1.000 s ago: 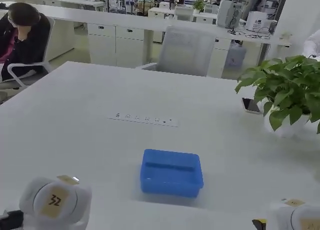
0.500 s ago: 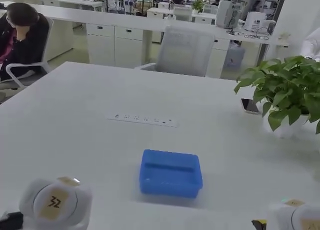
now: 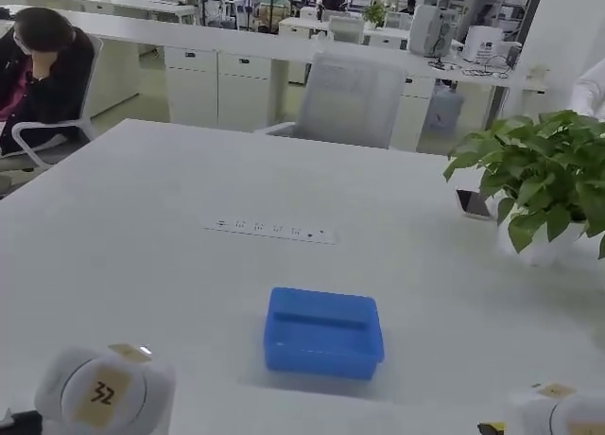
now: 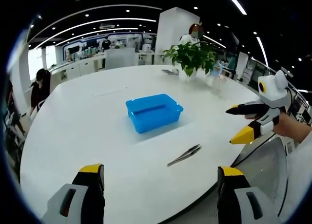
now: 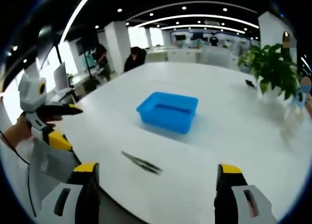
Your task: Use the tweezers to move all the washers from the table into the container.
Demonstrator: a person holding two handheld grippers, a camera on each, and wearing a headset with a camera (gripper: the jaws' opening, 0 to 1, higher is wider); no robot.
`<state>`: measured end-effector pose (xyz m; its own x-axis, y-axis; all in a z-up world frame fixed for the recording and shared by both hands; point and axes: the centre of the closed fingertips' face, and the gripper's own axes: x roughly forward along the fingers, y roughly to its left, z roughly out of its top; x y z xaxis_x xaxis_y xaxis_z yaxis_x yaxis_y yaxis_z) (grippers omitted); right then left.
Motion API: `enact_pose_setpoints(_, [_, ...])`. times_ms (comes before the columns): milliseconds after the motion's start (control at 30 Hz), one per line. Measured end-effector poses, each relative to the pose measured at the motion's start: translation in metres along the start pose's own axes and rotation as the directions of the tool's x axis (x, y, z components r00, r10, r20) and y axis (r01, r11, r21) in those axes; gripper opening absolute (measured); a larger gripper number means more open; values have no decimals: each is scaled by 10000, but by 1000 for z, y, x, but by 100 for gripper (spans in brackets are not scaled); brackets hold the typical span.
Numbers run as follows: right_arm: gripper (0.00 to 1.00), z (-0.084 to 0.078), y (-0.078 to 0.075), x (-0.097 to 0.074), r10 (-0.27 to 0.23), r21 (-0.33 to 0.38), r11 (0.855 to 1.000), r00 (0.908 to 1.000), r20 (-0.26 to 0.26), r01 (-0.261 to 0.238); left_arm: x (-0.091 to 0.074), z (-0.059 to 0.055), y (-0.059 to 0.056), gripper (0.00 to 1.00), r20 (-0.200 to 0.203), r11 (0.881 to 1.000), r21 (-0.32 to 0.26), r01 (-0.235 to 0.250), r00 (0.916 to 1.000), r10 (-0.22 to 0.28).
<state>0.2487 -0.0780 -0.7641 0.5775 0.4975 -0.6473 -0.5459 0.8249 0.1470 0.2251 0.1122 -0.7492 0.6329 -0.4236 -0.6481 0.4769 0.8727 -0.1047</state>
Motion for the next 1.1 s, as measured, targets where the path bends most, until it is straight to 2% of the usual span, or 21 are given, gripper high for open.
enact_pose_setpoints(633, [99, -6, -2, 0, -61, -20, 10000, 9998, -189, 61, -1, -2, -1, 99, -57, 9999, 138, 30, 10000, -29])
enact_pose_setpoints(733, [99, -1, -2, -7, -122, -16, 9999, 9999, -116, 122, -4, -1, -3, 99, -132, 9999, 114, 47, 9999, -45])
enact_pose_setpoints(967, [99, 12, 0, -14, -46, -152, 9999, 9999, 90, 48, -10, 10, -5, 99, 141, 9994, -342, 102, 9999, -97])
enact_pose_setpoints(1100, [99, 13, 2, -13, 274, -236, 9994, 9996, 121, -271, -11, 11, -4, 99, 219, 9992, -344, -212, 9995, 220])
